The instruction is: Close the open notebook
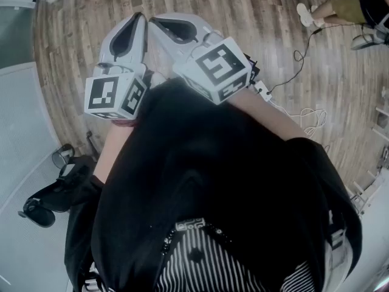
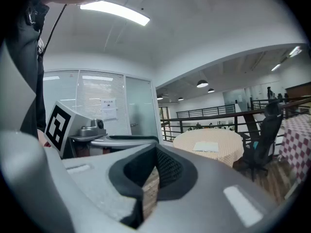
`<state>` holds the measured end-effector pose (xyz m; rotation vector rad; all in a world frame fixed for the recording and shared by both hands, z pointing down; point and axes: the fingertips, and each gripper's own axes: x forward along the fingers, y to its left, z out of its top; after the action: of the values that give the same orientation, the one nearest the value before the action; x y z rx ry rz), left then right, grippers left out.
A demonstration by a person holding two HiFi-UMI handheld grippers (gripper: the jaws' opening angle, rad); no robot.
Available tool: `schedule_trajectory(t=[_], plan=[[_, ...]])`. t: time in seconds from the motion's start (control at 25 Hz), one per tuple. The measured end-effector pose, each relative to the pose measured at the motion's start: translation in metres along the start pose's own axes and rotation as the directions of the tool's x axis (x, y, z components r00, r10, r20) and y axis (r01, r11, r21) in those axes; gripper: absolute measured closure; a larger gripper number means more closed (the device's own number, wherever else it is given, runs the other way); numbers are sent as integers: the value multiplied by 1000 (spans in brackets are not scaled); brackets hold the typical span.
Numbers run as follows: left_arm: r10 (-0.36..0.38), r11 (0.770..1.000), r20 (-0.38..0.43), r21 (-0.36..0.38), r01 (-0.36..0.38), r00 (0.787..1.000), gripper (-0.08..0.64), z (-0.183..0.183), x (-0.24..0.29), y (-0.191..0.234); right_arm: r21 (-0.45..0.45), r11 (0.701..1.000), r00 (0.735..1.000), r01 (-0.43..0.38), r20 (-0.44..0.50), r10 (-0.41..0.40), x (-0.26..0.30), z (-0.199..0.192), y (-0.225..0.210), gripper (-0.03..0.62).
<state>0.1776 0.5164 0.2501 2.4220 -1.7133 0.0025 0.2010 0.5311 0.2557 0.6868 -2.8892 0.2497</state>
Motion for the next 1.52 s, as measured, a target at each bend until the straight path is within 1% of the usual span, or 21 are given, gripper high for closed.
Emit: schedule_trajectory(t=[0.28,0.44,0.64,0.84,1.0,1.2,1.4,1.52], plan=[[-3,1000,-14,-6,3,1000,560,-7,6,-3,27,1000,1000,-15,-1,15,1,-8,-7,591],[19,1000,-23,-14,-19,1000,560,-9,9,-2,79,997,1000,-27,10,27,1,-8,-16,592],[16,1000,-11,20,-16,1000,558,-5,16,-9,119,992,999,-37,-3,38,3,-14,-24,592],[17,1000,14,7,-17,1000,558,-4,27,-20,158,986,998,-61,2,62,-7,-20,-36,591],[25,1000,6,10,-25,1000,558,-3,32,-26,161,984,997,-75,10,74,-10,-20,-43,591],[70,997,-8,17,-70,998,558,-4,24,-18,169,978,992,-122,20,121,-3,-19,-36,591],[99,995,-46,20,-98,994,558,-18,10,-3,169,967,981,-189,-9,194,8,-28,-16,592],[103,995,-56,20,-102,993,558,-20,8,6,162,967,980,-197,-3,200,16,-25,-14,592]])
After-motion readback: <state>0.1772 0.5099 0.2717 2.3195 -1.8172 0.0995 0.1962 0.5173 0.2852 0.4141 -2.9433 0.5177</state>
